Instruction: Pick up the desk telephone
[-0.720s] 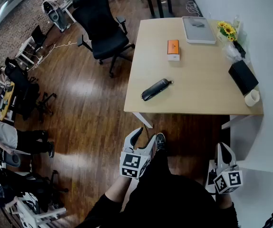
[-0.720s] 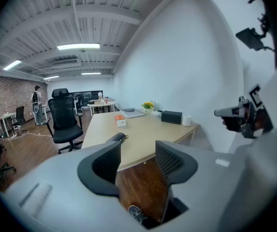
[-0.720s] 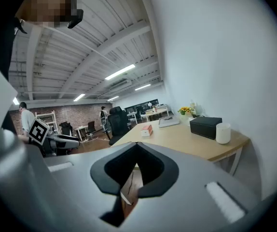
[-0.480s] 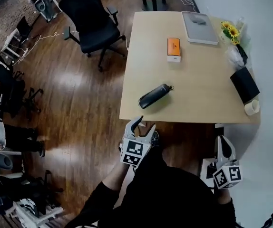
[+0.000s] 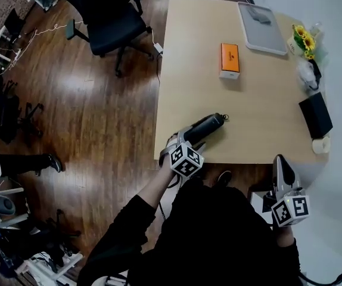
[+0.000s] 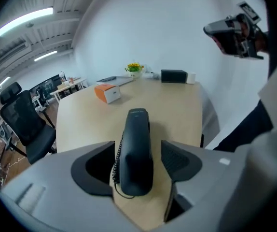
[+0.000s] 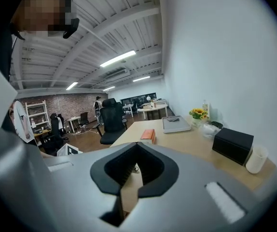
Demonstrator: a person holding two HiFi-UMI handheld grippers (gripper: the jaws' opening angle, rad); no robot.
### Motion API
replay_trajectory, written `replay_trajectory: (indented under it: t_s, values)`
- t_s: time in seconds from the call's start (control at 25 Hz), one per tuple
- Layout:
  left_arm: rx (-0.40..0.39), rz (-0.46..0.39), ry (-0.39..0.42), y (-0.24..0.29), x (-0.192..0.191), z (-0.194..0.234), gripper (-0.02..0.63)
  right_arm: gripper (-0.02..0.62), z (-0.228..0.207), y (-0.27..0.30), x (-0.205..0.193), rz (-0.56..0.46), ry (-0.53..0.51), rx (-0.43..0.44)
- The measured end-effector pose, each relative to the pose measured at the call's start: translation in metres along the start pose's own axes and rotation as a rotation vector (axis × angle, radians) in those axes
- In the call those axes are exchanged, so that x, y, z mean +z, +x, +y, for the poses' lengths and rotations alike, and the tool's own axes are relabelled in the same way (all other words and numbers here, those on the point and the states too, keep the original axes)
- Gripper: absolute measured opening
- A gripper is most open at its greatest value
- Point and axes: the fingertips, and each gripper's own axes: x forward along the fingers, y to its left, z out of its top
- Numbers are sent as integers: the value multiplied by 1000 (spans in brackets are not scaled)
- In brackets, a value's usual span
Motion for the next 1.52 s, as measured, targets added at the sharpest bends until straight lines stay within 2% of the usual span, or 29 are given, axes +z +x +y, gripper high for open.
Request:
replay_trajectory:
  t_s: [0.16,0.4,0.56,0.84,1.16,1.24,1.36,1.52]
  values:
    - [-41,120,52,35,-14,2,287,0,-4,24,6,-5,0,37]
    - [-93,275,127,50,-22,-6,285,0,-19,44,26,-48,6,89]
    - [-129,332,163,59,-28,-9,279,0,-37,47,27,-60,22,92]
    - [-136,323,157,58,-26,-10,272,0,-65,47,14,-55,77,79]
    - [-124,315,148,60,-27,-11,264,0,-68,57,10,-56,97,118]
    - [-109,309,122,59,-28,-11,262,0,-67,57,11,-57,97,124]
    - [-89,278,28,54,-26,-10,262,0,-66,57,14,-61,92,129]
    - [-18,176,-36,36,-3,-3,262,0,-64,59,19,-66,83,135]
